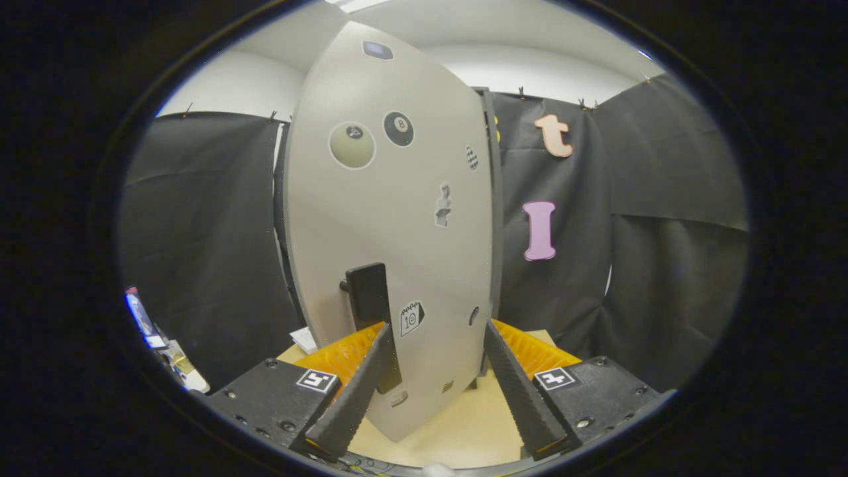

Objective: Open the shoe cabinet door, grab the shoes and put them into the shoe cabinet, then close the shoe cabinet door.

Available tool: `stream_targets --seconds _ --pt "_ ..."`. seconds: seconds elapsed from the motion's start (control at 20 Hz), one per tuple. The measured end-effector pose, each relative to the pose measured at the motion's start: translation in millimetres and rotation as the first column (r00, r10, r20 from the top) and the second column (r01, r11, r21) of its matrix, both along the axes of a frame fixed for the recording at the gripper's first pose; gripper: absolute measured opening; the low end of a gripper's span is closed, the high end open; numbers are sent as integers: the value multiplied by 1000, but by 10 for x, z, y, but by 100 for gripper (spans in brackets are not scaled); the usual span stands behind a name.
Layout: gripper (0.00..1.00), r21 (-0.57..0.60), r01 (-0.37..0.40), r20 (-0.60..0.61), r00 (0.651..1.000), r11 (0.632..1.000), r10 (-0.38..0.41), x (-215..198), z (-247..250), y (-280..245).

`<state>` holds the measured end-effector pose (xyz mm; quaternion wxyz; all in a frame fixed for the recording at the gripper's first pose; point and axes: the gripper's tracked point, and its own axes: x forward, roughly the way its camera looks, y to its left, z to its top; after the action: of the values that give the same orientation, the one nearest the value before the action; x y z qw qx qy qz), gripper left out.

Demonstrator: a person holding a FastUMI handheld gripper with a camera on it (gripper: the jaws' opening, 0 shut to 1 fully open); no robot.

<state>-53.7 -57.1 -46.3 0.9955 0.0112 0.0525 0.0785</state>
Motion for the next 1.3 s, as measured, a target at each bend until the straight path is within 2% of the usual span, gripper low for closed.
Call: stream_targets --seconds 0.2,0.25,0.35,0.6,0.9,1.3 --pt "94 -5 -65 -2 998 998 65 231 -24 550" --pt "98 -3 -70 13 997 998 70 265 8 654" --pt "99 -5 -86 22 996 996 86 318 20 881" --pt "99 -12 -102 15 995 995 102 349 -3 1140" --pt "99 4 -40 37 999 999 40 324 182 1016" --pt "99 0 78 63 995 997 -77 257 475 493"
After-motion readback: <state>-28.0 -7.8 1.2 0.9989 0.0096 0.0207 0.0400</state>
